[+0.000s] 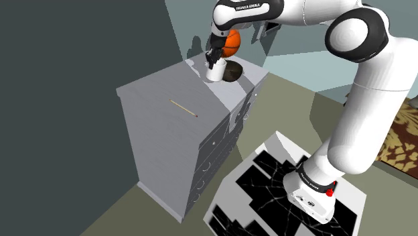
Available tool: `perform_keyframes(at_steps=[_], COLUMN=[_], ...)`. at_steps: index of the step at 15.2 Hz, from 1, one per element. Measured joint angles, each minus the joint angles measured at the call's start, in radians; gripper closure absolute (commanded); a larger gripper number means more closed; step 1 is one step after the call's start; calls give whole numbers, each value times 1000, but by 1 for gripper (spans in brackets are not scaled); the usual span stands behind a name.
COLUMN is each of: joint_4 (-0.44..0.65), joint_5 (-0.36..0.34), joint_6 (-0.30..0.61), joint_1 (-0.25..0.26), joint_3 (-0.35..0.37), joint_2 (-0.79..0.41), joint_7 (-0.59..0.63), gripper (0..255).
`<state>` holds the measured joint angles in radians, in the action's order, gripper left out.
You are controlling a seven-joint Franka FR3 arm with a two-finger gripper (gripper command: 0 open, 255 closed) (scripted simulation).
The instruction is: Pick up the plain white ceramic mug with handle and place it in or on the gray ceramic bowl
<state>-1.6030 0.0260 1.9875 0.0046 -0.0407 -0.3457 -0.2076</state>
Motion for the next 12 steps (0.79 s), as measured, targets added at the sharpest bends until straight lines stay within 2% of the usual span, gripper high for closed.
perform_keyframes(at_steps=[12], joint_4=[137], joint_5=[-2], joint_6=[-157], joint_1=[-2], joint_3=[-1], joint_2=[20], joint_7=[1], gripper=[255])
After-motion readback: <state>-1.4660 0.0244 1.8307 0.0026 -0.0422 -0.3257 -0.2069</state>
